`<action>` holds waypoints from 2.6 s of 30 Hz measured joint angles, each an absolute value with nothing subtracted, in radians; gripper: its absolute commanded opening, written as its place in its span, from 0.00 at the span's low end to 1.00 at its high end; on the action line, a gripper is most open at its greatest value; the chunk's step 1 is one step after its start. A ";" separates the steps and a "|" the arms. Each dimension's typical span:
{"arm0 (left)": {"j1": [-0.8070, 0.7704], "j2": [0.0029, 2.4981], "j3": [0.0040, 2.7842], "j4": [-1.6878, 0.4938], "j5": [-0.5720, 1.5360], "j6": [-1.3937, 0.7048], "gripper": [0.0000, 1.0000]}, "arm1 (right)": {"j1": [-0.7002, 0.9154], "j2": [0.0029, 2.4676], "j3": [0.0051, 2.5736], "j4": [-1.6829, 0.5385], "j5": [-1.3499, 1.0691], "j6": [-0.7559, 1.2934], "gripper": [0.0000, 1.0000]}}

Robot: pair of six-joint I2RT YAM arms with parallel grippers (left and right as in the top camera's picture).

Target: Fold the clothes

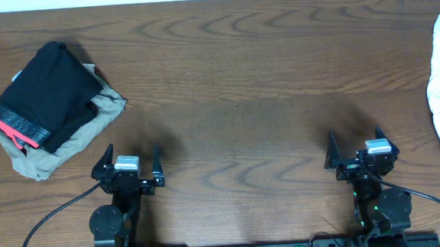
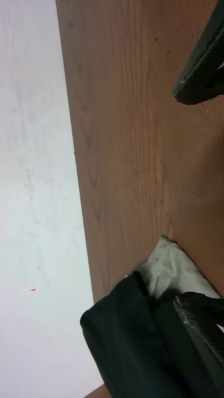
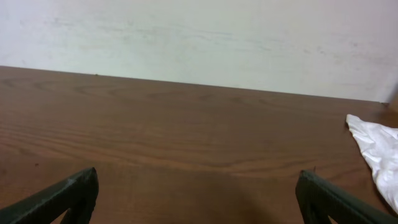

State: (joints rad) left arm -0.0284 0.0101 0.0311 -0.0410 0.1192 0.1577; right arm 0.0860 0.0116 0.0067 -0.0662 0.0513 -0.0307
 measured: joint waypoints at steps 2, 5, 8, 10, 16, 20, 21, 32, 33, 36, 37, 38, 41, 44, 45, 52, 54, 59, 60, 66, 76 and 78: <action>-0.028 0.010 0.031 -0.041 0.119 0.158 0.98 | 0.086 0.012 0.007 -0.066 0.051 -0.031 0.99; -0.028 0.010 0.031 -0.041 0.119 0.158 0.98 | 0.086 0.012 0.007 -0.066 0.051 -0.031 0.99; -0.028 0.010 0.031 -0.041 0.119 0.158 0.98 | 0.086 0.012 0.007 -0.066 0.051 -0.031 0.99; -0.028 0.010 0.031 -0.041 0.119 0.158 0.98 | 0.086 0.012 0.007 -0.066 0.051 -0.031 0.99; -0.028 0.010 0.031 -0.041 0.119 0.158 0.98 | 0.086 0.012 0.007 -0.061 0.051 -0.031 0.99; -0.028 0.010 0.031 -0.041 0.119 0.158 0.98 | 0.086 0.012 0.007 -0.046 0.051 -0.031 0.99; -0.028 0.010 0.031 -0.041 0.119 0.158 0.98 | 0.086 0.012 0.007 -0.053 0.051 -0.031 0.99; -0.028 0.010 0.023 -0.017 0.120 0.105 0.98 | 0.086 0.012 0.010 -0.083 0.035 0.047 0.99; -0.028 0.010 0.023 -0.019 0.120 0.070 0.98 | 0.086 0.013 0.013 -0.093 0.041 0.056 0.99; -0.028 0.011 0.055 -0.085 0.120 -0.014 0.98 | 0.086 0.037 0.056 -0.186 0.086 0.076 0.99; -0.028 0.013 0.077 -0.114 0.120 -0.030 0.98 | 0.086 0.056 0.088 -0.247 0.114 0.080 0.99; -0.028 0.017 0.106 -0.143 0.120 -0.045 0.98 | 0.086 0.083 0.118 -0.286 0.141 0.085 0.99; -0.028 0.060 0.229 -0.197 0.121 -0.073 0.98 | 0.086 0.179 0.223 -0.372 0.187 0.093 0.99; -0.028 0.143 0.353 -0.252 0.121 -0.084 0.98 | 0.086 0.297 0.351 -0.488 0.211 0.097 0.99; -0.028 0.188 0.402 -0.287 0.121 -0.086 0.98 | 0.086 0.356 0.410 -0.542 0.216 0.098 0.99; -0.028 0.474 0.607 -0.472 0.123 -0.099 0.98 | 0.086 0.677 0.695 -0.675 0.128 0.104 0.99; -0.028 0.521 0.638 -0.506 0.124 -0.102 0.98 | 0.086 0.722 0.735 -0.658 0.094 0.107 0.99; -0.028 0.546 0.672 -0.528 0.133 -0.108 0.98 | 0.024 0.829 0.806 -0.683 0.142 0.179 0.99; -0.028 0.546 0.674 -0.529 0.133 -0.111 0.98 | -0.011 0.858 0.823 -0.699 0.156 0.197 0.99; -0.028 0.547 0.678 -0.546 0.136 -0.139 0.98 | -0.366 1.115 0.995 -0.749 0.201 0.250 0.98; -0.028 0.547 0.678 -0.569 0.136 -0.162 0.98 | -0.764 1.428 1.051 -0.664 0.187 0.289 0.80; -0.028 0.547 0.678 -0.567 0.136 -0.162 0.98 | -0.791 1.485 1.051 -0.623 0.163 0.293 0.79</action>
